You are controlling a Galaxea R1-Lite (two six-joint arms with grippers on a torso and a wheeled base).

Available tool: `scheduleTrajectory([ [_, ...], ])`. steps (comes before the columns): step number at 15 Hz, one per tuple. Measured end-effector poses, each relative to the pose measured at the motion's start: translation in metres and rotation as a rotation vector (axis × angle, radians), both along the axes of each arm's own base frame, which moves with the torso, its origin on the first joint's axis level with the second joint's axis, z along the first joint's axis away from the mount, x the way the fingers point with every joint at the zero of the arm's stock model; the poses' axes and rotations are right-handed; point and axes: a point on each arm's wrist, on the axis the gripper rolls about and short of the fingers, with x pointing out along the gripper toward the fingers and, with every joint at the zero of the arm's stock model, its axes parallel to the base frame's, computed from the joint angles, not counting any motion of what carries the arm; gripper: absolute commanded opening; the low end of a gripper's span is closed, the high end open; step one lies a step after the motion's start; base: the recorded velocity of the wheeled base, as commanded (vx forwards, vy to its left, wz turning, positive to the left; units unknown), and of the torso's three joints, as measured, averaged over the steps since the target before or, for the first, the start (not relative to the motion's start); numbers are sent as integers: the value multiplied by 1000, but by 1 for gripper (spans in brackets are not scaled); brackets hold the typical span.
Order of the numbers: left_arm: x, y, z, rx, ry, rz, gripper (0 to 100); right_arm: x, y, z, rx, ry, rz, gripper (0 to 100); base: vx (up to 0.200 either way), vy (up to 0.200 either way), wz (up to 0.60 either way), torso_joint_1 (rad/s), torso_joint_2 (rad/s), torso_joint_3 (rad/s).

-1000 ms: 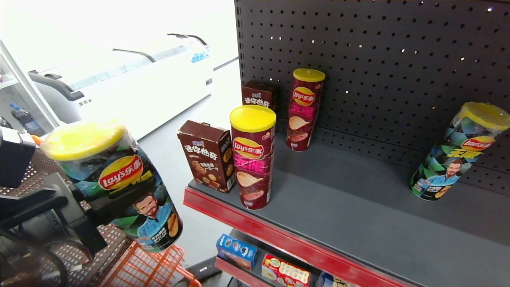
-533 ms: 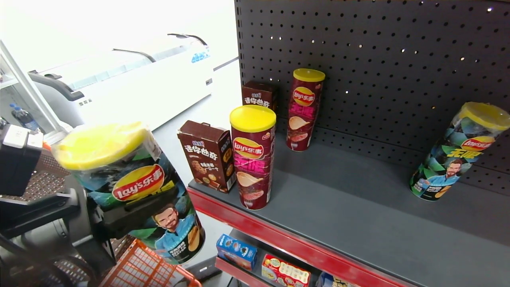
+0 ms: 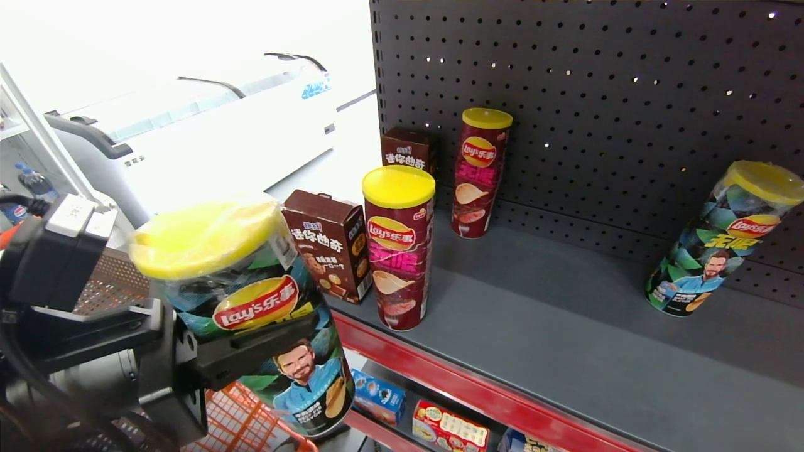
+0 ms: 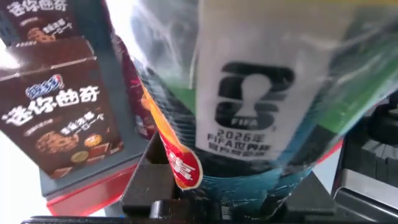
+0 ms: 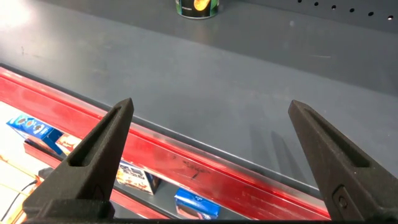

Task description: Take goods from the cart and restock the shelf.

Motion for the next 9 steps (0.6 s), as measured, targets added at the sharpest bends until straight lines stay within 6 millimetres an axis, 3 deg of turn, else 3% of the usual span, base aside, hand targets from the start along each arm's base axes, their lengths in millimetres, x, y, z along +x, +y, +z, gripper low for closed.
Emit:
scheduleTrajectory([
  [9,1,-17,0,5,9,-123,0,0,0,0,3,0,0,100,0,0,0,0,0,0],
])
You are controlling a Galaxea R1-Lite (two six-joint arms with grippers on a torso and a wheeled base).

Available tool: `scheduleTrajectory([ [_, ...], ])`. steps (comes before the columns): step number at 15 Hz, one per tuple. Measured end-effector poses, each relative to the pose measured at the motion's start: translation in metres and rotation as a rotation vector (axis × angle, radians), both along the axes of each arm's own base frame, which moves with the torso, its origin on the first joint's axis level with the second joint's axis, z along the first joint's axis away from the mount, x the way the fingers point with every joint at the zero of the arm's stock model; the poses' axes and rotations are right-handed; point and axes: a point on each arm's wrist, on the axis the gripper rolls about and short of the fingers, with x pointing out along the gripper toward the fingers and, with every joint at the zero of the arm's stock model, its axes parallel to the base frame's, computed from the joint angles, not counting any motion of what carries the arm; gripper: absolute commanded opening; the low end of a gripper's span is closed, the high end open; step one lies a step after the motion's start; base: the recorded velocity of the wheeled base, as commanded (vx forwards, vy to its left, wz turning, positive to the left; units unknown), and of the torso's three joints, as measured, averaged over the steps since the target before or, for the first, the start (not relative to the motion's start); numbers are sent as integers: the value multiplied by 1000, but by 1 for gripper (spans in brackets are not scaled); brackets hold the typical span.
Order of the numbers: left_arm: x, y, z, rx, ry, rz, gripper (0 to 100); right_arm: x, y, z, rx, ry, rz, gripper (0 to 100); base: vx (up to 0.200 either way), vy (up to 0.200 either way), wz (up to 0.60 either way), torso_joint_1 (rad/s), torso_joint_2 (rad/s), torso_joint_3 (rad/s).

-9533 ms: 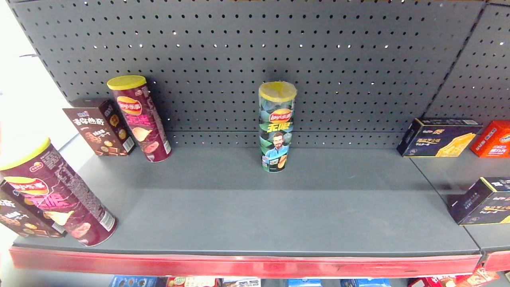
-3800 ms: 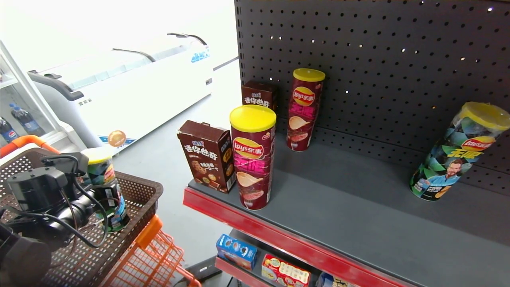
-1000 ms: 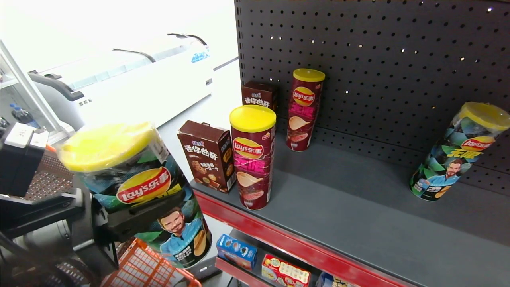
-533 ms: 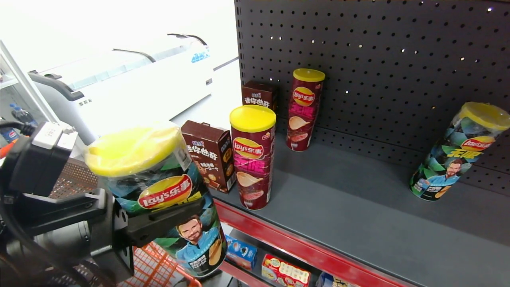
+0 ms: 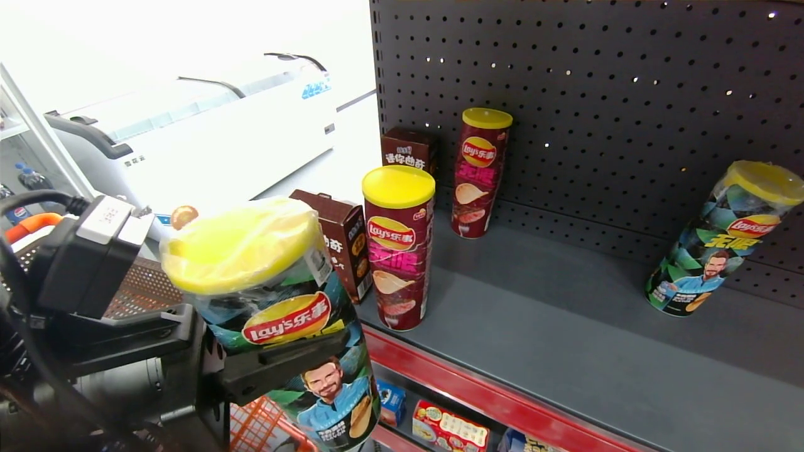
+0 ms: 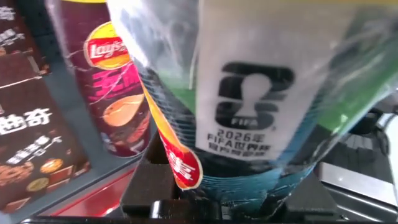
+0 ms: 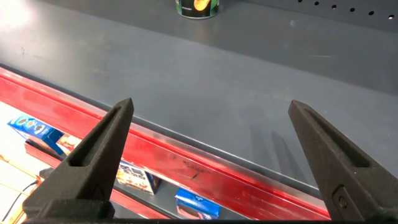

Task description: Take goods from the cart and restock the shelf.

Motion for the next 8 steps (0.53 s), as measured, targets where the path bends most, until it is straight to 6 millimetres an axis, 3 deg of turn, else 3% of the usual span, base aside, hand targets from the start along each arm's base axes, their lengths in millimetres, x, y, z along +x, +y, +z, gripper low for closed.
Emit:
scheduleTrajectory([
  [8,-3,-2,0,-2,1,-67,0,0,0,0,-1,0,0,100,0,0,0,0,0,0],
])
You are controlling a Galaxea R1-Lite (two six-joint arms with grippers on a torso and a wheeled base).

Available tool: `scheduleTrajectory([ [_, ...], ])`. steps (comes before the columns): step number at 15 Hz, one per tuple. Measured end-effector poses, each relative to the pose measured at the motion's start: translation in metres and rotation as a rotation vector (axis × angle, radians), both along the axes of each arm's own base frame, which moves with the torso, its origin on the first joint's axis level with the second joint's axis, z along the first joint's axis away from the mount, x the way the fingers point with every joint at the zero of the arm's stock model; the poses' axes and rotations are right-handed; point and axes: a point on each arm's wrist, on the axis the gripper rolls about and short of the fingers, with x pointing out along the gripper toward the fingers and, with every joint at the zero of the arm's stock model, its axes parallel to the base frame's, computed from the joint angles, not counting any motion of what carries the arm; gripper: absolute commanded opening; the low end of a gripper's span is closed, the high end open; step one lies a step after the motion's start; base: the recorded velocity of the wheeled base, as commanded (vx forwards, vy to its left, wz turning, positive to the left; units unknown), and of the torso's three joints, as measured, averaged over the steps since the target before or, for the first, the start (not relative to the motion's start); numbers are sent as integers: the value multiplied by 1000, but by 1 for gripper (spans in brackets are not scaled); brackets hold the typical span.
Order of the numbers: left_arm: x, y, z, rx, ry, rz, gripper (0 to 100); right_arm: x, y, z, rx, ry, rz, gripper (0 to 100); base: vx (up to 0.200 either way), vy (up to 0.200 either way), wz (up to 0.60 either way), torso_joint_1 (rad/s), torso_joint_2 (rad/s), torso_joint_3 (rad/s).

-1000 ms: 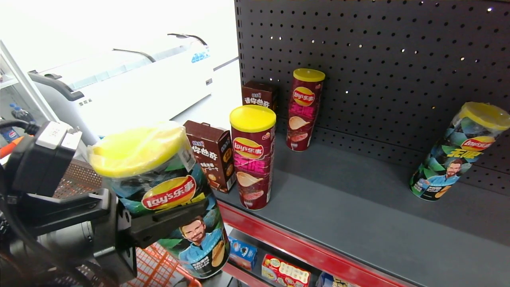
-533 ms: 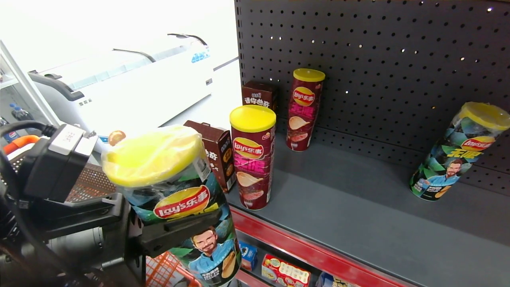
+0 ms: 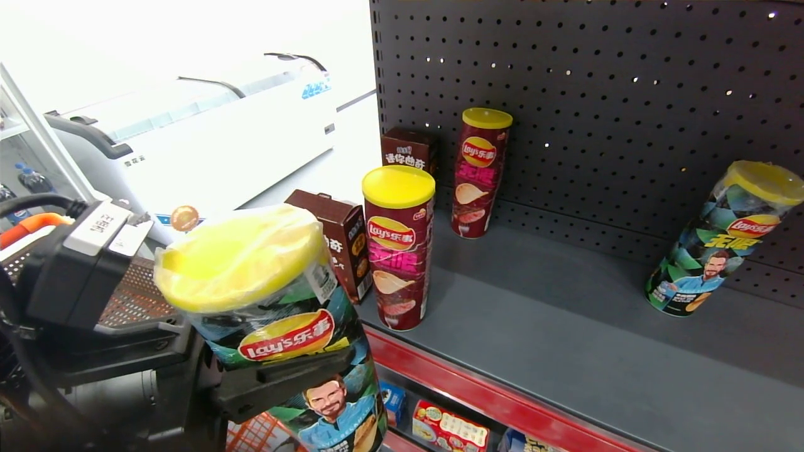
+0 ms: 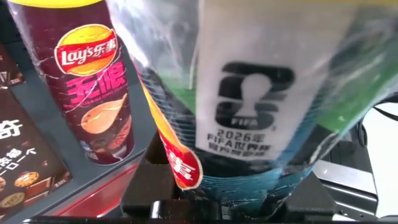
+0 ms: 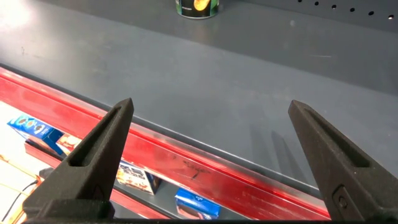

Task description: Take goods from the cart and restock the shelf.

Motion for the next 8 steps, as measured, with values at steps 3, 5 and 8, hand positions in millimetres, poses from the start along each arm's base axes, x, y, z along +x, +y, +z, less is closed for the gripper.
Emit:
scheduleTrajectory([
  [3,-1,0,-1,2,2,-1,0,0,0,0,0,0,0,100,0,0,-400,2,0,2],
  [5,-1,1,-3,5,8,1,0,0,0,0,0,0,0,100,0,0,-600,5,5,5],
  [8,-1,1,-3,5,8,2,0,0,0,0,0,0,0,100,0,0,-600,7,5,2],
])
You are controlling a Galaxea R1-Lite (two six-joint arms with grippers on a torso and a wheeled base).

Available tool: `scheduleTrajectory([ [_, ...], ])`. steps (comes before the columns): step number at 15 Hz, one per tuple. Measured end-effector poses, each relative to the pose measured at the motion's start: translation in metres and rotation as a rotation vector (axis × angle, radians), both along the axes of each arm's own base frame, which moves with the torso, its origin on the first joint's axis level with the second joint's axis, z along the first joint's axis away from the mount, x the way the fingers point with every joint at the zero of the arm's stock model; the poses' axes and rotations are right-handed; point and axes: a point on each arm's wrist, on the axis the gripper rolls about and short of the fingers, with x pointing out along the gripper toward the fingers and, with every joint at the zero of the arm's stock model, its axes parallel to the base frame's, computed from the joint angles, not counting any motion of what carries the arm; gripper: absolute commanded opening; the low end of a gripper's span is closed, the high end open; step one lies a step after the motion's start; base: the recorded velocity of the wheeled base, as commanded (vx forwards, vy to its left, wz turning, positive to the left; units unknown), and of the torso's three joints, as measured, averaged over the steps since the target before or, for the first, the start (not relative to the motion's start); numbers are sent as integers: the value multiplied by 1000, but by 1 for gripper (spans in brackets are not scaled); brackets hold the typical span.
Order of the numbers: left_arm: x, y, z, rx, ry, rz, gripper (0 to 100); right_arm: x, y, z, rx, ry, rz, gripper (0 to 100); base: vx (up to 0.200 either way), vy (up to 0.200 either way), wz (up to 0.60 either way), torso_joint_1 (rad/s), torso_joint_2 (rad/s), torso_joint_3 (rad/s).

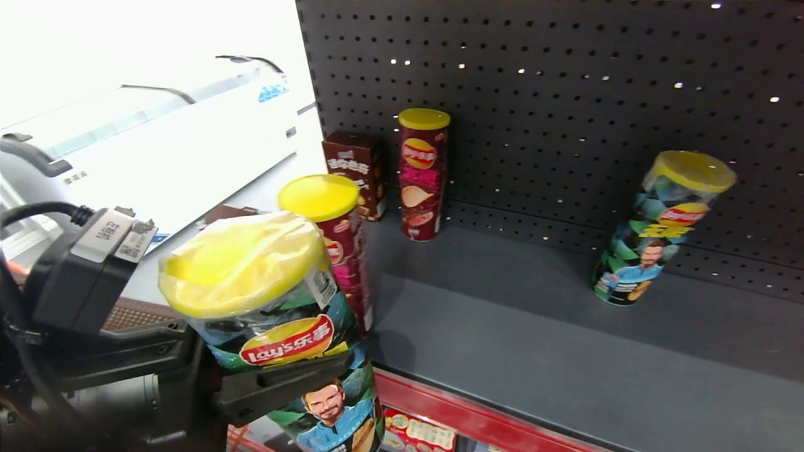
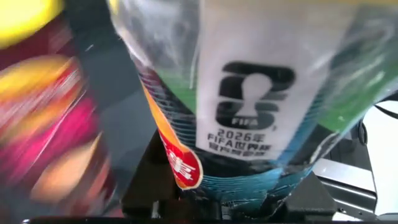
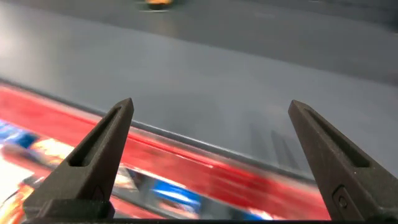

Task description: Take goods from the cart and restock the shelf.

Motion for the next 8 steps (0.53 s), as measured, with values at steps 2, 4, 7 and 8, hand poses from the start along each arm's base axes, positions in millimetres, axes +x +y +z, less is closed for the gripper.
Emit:
scheduleTrajectory([
  [2,0,0,0,-1,-1,-1,0,0,0,0,0,1,0,100,0,0,-600,-2,0,2],
  [4,0,0,0,0,0,1,0,0,0,0,0,0,0,100,0,0,-600,5,2,0],
  [7,0,1,-1,2,3,3,0,0,0,0,1,1,0,100,0,0,0,0,0,0],
  [8,0,1,-2,3,5,3,0,0,0,0,1,1,2,100,0,0,0,0,0,0],
])
